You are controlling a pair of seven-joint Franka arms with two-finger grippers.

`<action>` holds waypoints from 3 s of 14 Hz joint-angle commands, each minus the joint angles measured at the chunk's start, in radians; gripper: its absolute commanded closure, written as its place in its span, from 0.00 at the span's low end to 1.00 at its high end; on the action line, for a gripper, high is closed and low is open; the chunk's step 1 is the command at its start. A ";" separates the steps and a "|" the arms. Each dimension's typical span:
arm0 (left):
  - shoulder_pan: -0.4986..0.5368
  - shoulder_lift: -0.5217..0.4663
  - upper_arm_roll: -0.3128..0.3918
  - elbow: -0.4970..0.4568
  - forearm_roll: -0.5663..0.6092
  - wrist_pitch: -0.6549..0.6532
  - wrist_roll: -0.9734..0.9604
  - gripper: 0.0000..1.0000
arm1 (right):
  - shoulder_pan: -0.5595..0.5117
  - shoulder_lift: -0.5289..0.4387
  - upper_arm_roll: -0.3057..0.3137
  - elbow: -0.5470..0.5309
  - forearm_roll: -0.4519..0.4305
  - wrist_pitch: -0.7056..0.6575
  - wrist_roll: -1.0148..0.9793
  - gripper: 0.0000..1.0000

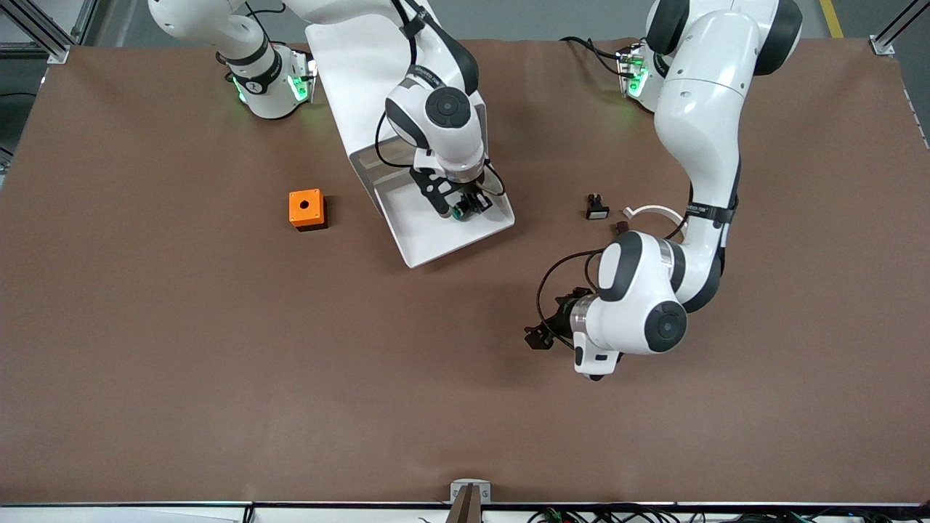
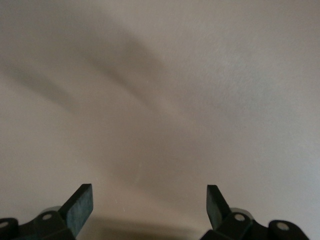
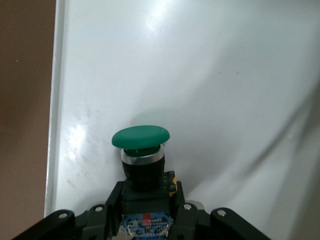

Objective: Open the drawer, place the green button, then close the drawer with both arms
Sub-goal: 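Lower the green button into the drawer and open the right gripper, then raise the right gripper away while the left gripper moves to the drawer, then push the drawer into the cabinet with the left gripper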

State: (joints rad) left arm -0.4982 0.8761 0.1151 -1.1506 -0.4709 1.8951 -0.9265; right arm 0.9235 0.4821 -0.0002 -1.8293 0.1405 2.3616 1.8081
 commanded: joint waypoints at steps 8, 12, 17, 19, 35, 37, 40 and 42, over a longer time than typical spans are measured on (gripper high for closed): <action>-0.160 -0.043 0.011 -0.052 0.268 0.191 -0.091 0.00 | -0.129 0.004 -0.015 0.223 -0.038 -0.295 -0.259 0.00; -0.161 -0.028 0.006 -0.052 0.268 0.219 -0.089 0.00 | -0.277 -0.042 -0.017 0.303 -0.038 -0.487 -0.621 0.00; -0.215 -0.002 0.006 -0.052 0.268 0.223 -0.091 0.00 | -0.513 -0.147 -0.027 0.308 -0.045 -0.672 -1.057 0.00; -0.237 -0.002 0.006 -0.054 0.268 0.223 -0.086 0.00 | -0.598 -0.164 -0.027 0.308 -0.064 -0.706 -1.208 0.00; -0.416 -0.040 -0.018 -0.120 0.252 0.012 -0.110 0.00 | -0.951 -0.313 -0.029 0.308 -0.153 -0.909 -1.791 0.00; -0.415 -0.049 -0.038 -0.118 0.252 -0.001 -0.158 0.00 | -0.953 -0.310 -0.029 0.308 -0.153 -0.904 -1.802 0.00; -0.415 -0.051 -0.063 -0.116 0.215 -0.001 -0.195 0.00 | -0.951 -0.306 -0.026 0.321 -0.154 -0.898 -1.802 0.00; -0.416 -0.049 -0.064 -0.116 0.158 -0.001 -0.198 0.00 | -0.953 -0.304 -0.027 0.326 -0.154 -0.898 -1.802 0.00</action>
State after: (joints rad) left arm -0.9100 0.8480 0.0522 -1.2506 -0.2635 1.9093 -1.1097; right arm -0.0105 0.1837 -0.0450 -1.5095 0.0009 1.4629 0.0211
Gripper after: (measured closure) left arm 0.000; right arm 0.000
